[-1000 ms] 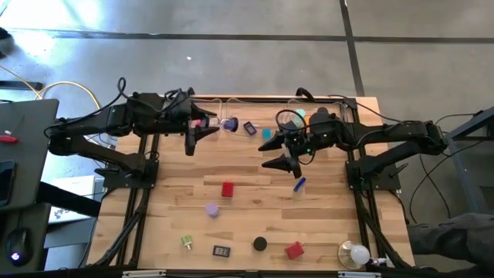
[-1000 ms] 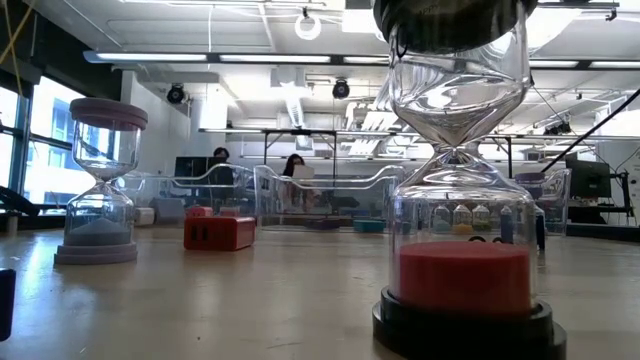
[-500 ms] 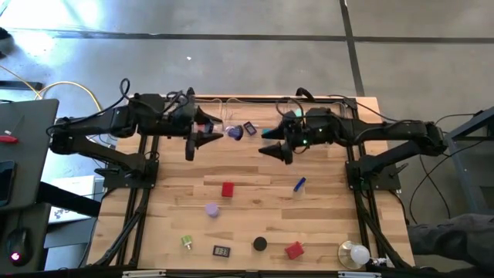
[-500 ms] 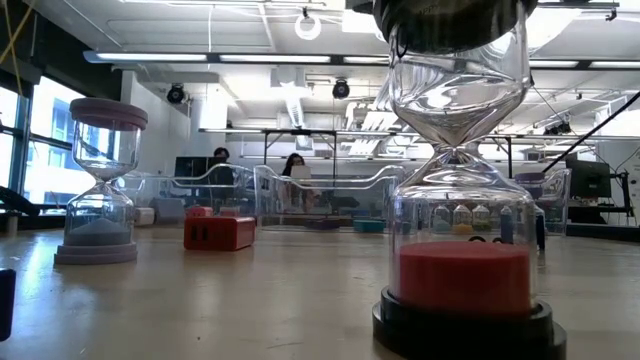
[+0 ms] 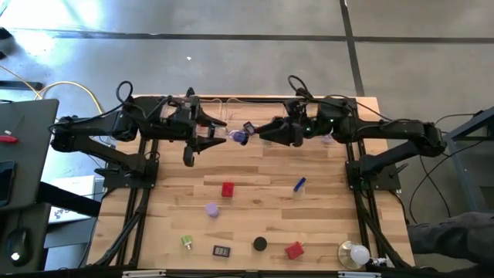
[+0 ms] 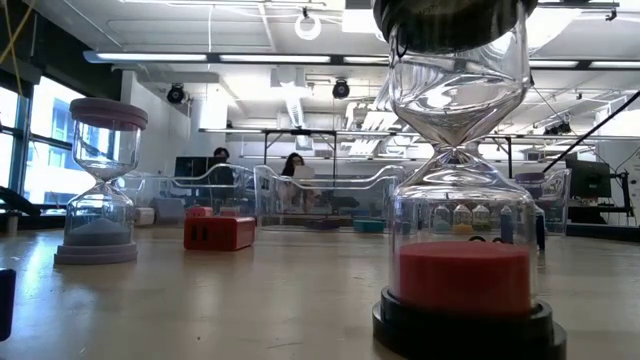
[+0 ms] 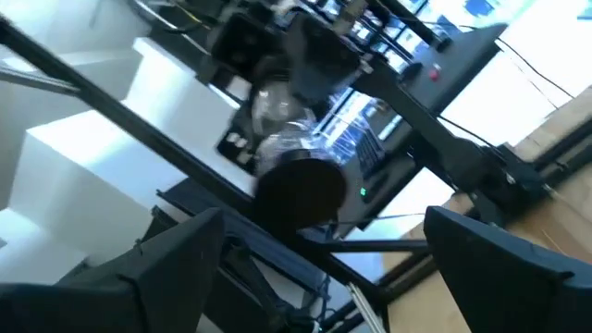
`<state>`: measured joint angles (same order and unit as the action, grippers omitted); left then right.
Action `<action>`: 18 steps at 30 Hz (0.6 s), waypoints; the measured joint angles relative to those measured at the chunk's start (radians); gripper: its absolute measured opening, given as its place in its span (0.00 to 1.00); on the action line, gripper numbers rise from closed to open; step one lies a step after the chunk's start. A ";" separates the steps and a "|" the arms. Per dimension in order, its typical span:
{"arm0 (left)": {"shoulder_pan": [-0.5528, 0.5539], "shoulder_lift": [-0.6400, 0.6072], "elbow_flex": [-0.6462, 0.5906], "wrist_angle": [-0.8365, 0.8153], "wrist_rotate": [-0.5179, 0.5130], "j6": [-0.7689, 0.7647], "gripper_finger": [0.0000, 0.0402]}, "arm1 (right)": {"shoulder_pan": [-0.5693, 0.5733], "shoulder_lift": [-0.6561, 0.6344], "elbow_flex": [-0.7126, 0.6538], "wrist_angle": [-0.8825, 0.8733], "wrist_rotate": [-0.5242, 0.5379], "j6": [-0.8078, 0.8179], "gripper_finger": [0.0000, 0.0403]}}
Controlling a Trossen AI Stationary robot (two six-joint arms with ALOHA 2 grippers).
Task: Pick & Place Office items
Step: Put the top black hourglass into the right transparent bin
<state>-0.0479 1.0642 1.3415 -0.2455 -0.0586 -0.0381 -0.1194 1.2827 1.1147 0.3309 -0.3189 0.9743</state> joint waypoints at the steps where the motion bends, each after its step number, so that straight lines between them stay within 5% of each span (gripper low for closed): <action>1: 0.000 0.005 0.000 0.005 0.000 0.011 0.49 | -0.003 0.001 0.000 -0.008 0.000 0.005 0.90; 18: -0.001 0.104 -0.003 0.185 -0.053 -0.043 0.49 | -0.014 0.058 -0.001 0.082 -0.024 -0.016 0.90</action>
<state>-0.0487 1.1683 1.3386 -0.0610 -0.1116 -0.0811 -0.1329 1.3407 1.1137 0.4125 -0.3433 0.9582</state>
